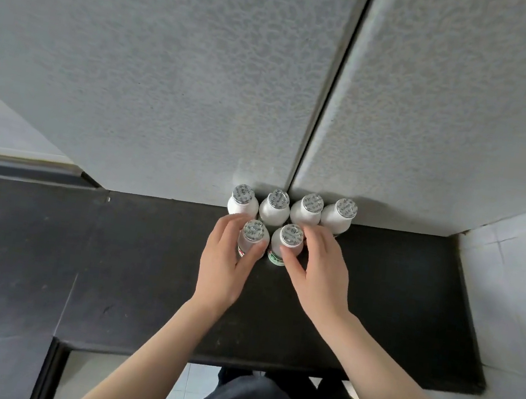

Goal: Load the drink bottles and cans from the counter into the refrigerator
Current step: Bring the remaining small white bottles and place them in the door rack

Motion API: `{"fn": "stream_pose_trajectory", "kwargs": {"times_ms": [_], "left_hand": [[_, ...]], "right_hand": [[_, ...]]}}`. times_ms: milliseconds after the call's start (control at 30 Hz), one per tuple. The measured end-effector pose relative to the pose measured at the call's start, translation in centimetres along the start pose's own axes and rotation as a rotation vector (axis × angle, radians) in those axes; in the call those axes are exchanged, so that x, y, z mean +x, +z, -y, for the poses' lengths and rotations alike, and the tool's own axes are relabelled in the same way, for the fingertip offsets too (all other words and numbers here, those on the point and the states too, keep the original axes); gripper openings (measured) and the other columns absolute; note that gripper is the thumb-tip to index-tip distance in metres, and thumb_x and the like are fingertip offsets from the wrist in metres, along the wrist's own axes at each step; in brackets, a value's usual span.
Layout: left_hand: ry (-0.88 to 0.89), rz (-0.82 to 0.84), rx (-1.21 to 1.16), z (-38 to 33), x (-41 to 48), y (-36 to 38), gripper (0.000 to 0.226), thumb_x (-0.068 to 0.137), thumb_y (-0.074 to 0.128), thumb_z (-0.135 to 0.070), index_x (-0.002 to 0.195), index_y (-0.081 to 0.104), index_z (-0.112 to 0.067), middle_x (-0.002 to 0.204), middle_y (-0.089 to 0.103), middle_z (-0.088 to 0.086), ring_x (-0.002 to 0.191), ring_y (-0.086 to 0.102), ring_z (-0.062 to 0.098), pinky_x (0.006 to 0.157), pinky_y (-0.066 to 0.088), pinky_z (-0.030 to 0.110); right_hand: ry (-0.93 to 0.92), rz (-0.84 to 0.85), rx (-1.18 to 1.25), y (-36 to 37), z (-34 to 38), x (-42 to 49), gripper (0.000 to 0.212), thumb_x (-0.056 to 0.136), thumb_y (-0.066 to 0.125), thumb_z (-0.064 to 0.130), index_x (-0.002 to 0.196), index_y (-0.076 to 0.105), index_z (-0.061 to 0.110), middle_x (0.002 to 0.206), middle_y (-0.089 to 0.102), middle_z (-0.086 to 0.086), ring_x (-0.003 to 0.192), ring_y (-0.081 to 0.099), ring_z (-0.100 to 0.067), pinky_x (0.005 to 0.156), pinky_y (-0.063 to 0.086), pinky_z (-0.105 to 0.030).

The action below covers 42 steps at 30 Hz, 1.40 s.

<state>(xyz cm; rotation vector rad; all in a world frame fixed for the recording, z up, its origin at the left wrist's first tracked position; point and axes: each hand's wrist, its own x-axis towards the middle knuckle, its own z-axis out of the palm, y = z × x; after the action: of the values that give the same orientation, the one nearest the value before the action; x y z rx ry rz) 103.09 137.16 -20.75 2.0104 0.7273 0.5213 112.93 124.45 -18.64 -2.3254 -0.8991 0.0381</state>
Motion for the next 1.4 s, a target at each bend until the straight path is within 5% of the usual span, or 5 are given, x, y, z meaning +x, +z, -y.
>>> {"fn": "stream_pose_trajectory", "kwargs": {"times_ms": [267,500,667,1200,1400], "left_hand": [[-0.192,-0.044,-0.193,-0.6,-2.6,-0.6,0.017,0.086,0.053,-0.044,0.102,0.053,-0.038,0.099,0.062,-0.016,0.094,0.061,0.002,0.081,0.049,0.022],[-0.357,-0.194,-0.278,-2.1,-6.4,-1.3,0.01,0.096,0.052,-0.024,0.089,0.054,-0.031,0.082,0.06,-0.012,0.07,0.053,-0.009,0.06,0.041,0.005],[-0.508,-0.286,-0.394,-3.4,-12.0,-0.8,0.016,0.091,0.047,-0.042,0.089,0.059,-0.032,0.09,0.069,-0.013,0.078,0.062,0.001,0.065,0.048,0.012],[-0.859,-0.858,-0.438,-3.4,-36.5,-0.7,0.019,0.081,0.047,-0.048,0.084,0.059,-0.033,0.088,0.067,-0.007,0.072,0.063,0.005,0.058,0.049,0.016],[-0.834,-1.075,-0.494,-3.1,-46.7,-2.6,0.023,0.082,0.053,-0.048,0.093,0.057,-0.029,0.092,0.069,-0.006,0.08,0.063,0.005,0.066,0.05,0.015]], "right_hand": [[-0.107,0.017,-0.04,-0.5,-1.1,-0.9,0.033,0.087,0.063,0.028,0.111,0.061,0.005,0.097,0.065,-0.001,0.089,0.06,-0.015,0.069,0.044,-0.019],[0.149,0.091,0.44,-2.8,-1.5,-4.8,0.019,0.095,0.048,0.027,0.114,0.047,0.029,0.101,0.055,0.021,0.097,0.054,0.006,0.077,0.043,-0.007],[0.115,0.171,0.553,-4.0,-2.0,-7.8,0.014,0.096,0.046,0.031,0.11,0.048,0.033,0.1,0.058,0.018,0.094,0.057,0.0,0.079,0.05,-0.025],[-0.271,0.858,0.549,-0.5,3.9,-22.5,0.028,0.084,0.037,0.056,0.097,0.05,0.034,0.088,0.061,0.014,0.085,0.056,0.009,0.065,0.039,-0.003],[-0.442,1.048,0.489,1.5,9.0,-30.3,0.038,0.087,0.042,0.049,0.105,0.054,0.018,0.091,0.062,0.004,0.086,0.059,-0.013,0.073,0.047,-0.034]]}}
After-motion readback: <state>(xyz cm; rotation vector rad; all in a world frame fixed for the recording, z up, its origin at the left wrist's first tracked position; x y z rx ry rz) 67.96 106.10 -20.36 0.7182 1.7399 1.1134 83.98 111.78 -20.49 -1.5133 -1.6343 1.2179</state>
